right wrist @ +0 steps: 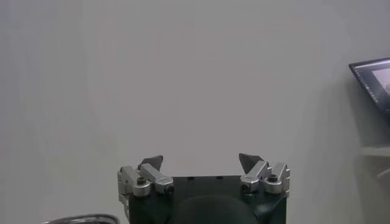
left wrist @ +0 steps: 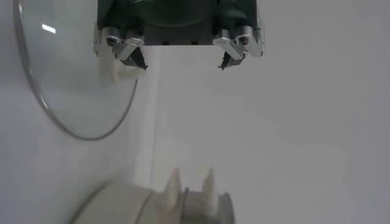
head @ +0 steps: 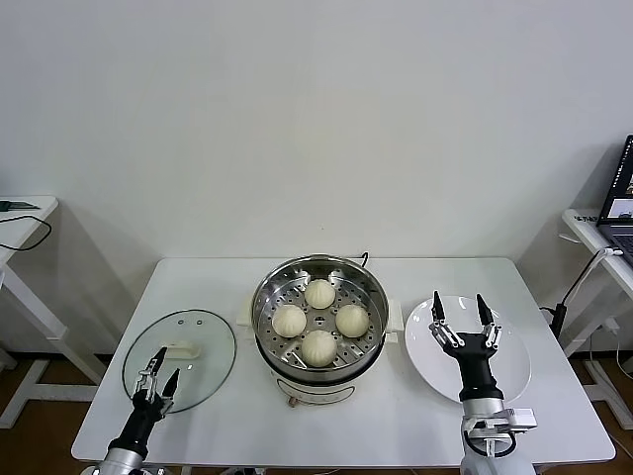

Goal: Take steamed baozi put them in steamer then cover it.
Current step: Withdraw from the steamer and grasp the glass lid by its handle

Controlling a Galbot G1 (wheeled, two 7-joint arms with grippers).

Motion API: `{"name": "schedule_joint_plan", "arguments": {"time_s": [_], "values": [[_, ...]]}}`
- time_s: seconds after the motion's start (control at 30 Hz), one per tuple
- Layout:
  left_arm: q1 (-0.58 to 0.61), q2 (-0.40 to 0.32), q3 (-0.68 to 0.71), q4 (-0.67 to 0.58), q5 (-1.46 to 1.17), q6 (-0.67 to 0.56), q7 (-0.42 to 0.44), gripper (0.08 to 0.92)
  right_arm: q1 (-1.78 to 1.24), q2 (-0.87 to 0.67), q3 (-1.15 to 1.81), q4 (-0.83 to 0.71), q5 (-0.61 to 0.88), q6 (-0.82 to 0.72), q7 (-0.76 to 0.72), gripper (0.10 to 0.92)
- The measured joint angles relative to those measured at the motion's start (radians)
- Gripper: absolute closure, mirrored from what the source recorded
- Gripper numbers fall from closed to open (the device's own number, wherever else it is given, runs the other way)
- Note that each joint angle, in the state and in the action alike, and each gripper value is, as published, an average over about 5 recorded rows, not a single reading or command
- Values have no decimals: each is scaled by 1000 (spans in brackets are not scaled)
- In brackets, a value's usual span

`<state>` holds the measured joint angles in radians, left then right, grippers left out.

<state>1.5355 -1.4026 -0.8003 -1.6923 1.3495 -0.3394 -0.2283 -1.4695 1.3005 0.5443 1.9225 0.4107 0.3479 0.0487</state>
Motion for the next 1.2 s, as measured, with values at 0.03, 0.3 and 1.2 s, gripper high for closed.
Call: {"name": "schedule_joint_plan", "arguments": {"time_s": [0.03, 0.3, 1.2], "values": [[-7, 0, 0, 10, 8, 1, -3, 177, -1, 1, 0, 0, -1, 1, 0, 203], [-66, 0, -1, 87, 51, 9, -16, 177, -3, 10, -3, -4, -10, 4, 0, 203], [-248, 4, 13, 234, 84, 41, -24, 177, 1, 11, -14, -35, -37, 12, -2, 203]]}}
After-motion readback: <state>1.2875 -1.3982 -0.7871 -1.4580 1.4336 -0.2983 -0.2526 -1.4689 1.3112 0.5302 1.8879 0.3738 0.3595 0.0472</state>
